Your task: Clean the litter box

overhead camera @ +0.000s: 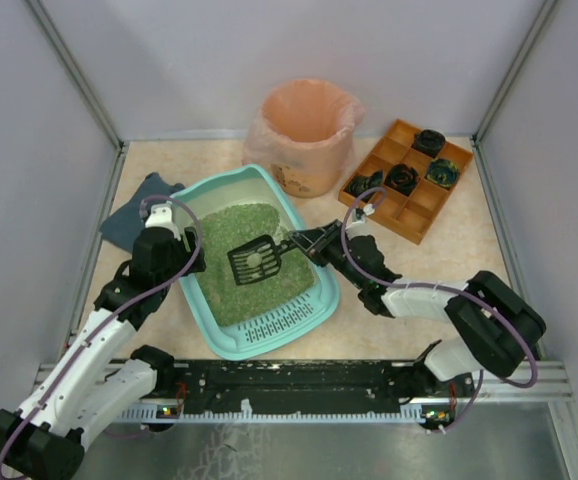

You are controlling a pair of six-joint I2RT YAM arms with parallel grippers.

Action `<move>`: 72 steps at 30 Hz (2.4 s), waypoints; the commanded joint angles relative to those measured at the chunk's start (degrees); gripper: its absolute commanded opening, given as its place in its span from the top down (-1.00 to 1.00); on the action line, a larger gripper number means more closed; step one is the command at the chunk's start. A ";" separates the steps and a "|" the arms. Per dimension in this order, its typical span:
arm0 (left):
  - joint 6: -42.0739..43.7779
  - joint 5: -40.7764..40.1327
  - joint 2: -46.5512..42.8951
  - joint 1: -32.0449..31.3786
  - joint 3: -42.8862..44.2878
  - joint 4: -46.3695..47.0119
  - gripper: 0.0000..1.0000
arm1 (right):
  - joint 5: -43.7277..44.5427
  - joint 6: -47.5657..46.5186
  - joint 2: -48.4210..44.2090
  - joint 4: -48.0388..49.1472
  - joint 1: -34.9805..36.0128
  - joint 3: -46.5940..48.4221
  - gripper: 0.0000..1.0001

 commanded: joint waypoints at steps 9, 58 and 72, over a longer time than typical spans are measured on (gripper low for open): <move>-0.10 -0.19 -0.58 -0.12 0.35 0.29 -0.55 | 3.39 -4.48 -4.12 -12.78 0.46 8.68 1.00; -0.95 -0.44 0.30 -1.93 0.28 -0.68 -0.56 | -3.71 -39.73 22.40 -19.97 -26.66 67.81 1.00; -0.85 0.13 0.55 -1.98 0.22 -0.51 -0.56 | -8.67 -76.37 24.97 -23.98 -22.93 73.41 1.00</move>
